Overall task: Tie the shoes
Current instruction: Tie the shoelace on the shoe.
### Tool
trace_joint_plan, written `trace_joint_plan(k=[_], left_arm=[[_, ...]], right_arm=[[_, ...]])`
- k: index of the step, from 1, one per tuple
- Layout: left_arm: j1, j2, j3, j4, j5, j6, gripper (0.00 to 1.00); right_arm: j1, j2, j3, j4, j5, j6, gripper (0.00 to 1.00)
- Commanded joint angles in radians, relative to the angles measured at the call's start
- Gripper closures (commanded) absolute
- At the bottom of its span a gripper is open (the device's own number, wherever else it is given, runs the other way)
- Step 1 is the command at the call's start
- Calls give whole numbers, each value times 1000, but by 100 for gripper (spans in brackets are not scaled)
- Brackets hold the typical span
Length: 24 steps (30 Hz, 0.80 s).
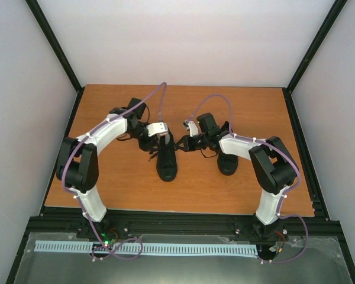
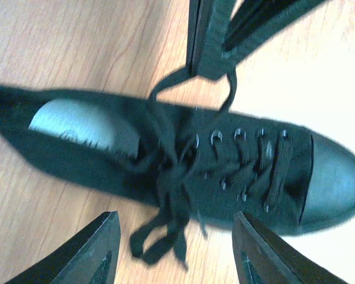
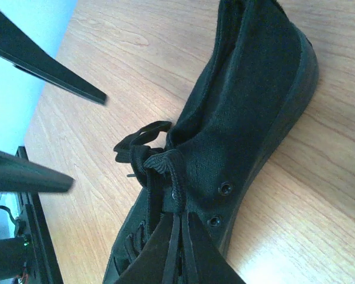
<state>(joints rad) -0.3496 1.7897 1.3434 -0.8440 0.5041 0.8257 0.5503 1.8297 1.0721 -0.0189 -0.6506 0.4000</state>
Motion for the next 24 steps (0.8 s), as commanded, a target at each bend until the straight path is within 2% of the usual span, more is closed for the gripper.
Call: trace_joint_plan(k=[1,4,8,10,16,17,18,20,21,22,24], left_arm=[[48,-44,-21,-119,-32,233,45],[53,-7,-72,-56,-128,267,45],[59,49,-68,50,-198,216,45],[60,74,-61,97,-214,200,46],[60,169,-40,80,-199,206,47],[60,178,-37,79,-204,203,51],[61,186,-35,81,-212,198,59],[62,181,-31,87,-223,187,83],[67,168,-30,92,-220,184,91],[72,158,-28,92,-211,183,95],[83,142,-20,99,-202,175,98]], right_arm=[[-4,13,14,8,-26,-18,97],[-3,13,13,4,-27,-22,97],[-3,10,12,-2,-29,-25,97],[-3,8,10,-2,-29,-27,97],[-3,3,6,-12,-24,-34,97],[-3,3,6,-14,-25,-34,97],[-3,3,7,-17,-26,-37,97],[-3,2,10,-30,-28,-42,97],[-3,1,11,-37,-27,-48,97],[-3,-1,11,-48,-27,-55,97],[-3,-5,12,-67,-25,-73,97]])
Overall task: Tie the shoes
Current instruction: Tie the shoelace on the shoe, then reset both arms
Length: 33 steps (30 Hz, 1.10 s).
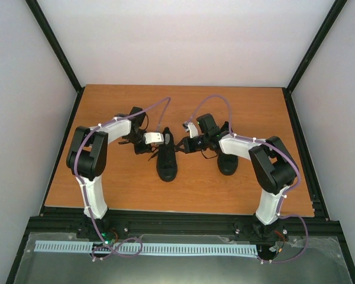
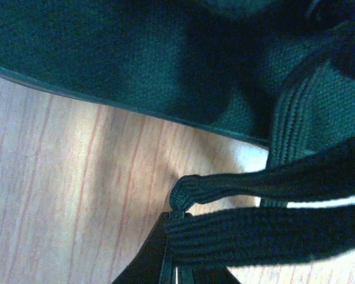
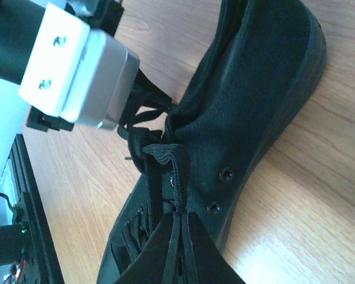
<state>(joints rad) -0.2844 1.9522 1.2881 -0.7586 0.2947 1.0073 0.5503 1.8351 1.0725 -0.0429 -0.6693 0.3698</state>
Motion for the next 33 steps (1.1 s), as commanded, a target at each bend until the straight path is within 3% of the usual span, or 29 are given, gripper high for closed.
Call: trace_joint_plan(k=[1,21,28,33], left_arm=[[22,-23,42,14,6,-9,98],[50,54,76,120,-134,-91,99],[50,48,63,113,-92,-87,99],[51,-1,49,89,-30,-88,79]], right_arm=[[-3,-12,12,-52,-9,-49,97],[-3,-27,-5,-121,-15,-115,97],[-3,-16,-4,-119,-18,-116,97],[-4,4,37,-131,7,-133,90]])
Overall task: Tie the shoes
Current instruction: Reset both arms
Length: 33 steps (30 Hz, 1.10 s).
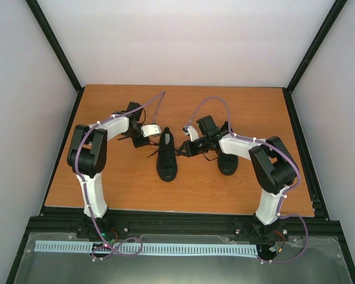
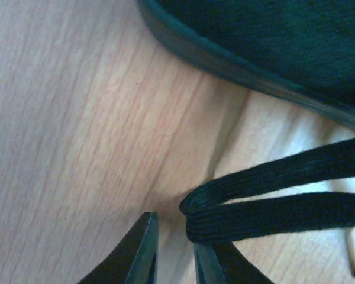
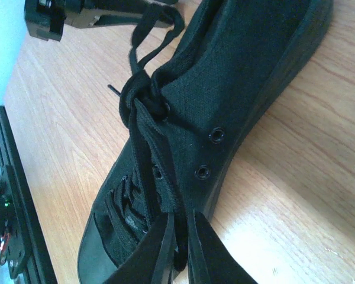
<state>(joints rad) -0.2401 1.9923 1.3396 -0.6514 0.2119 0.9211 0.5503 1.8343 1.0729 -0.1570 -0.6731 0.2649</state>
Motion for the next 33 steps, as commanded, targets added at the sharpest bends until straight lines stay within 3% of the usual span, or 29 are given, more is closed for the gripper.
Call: trace_joint_plan(k=[1,4,12,19,24,25,26,27,31,33], left_arm=[[6,-49,-1,-31,59,-2,76],[6,-83,-21,-72,89,4,70],[5,-191,-158,-136,226,69,53],[5,-267,-152,-170,284,9,52],[9,-336,-154,-164,182,-77,48],[15,-356,-158,-152,155,-98,46],[27,-379,-164,-138,139,-121,29],[47,-414,-170,-123,134,-139,4],[166,-558,-194,-15,123,-267,0],[244,-576,-187,34,101,-356,0]], right_arm=[[-6,9,54,-26,36,-39,88],[-36,17,77,-26,77,-51,82],[-76,70,175,-103,43,-128,55],[-76,37,179,-118,65,-150,53],[-81,-66,136,-149,148,-191,51],[-91,-99,122,-148,175,-194,51],[-105,-136,103,-138,207,-189,49],[-130,-187,71,-115,244,-167,46],[-304,-394,-70,21,308,-76,31],[-418,-463,-114,31,340,-36,19]])
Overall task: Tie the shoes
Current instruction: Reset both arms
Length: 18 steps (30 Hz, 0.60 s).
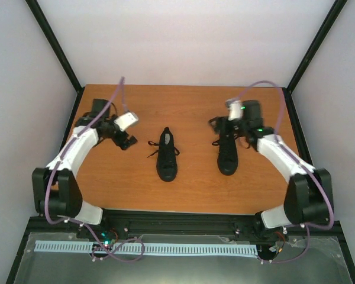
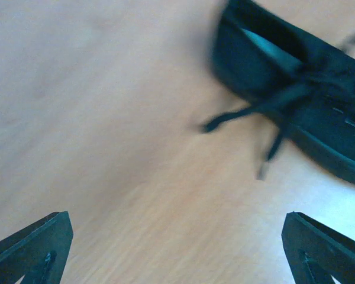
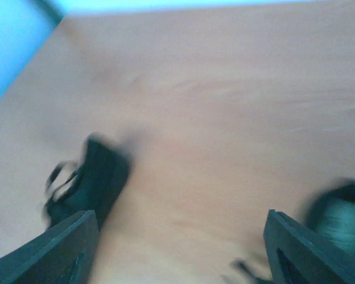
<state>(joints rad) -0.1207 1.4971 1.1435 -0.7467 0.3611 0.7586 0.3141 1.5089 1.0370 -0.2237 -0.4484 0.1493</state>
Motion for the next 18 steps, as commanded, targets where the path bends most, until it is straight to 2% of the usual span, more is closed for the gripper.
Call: trace_joint_plan(k=[1,5,8,13,18], left_arm=[[168,-87,3,161,-54,-240,0],[308,-126,-87,340,-59,-380,0],[357,-167,-195,471,-86,-446,0],[363,-181,-354,677,-150,-574,0],[362,-173,-443,790,-115,-629,0]], right_arm=[[-229,-166,-100,99,137,96,12],[-402,-284,-210,135,244,178,5],[-480,-350,-293,150,359,234,0],[-488,-370,-390,181,513,263,0],[-489,-309,-408,185,519,275,1]])
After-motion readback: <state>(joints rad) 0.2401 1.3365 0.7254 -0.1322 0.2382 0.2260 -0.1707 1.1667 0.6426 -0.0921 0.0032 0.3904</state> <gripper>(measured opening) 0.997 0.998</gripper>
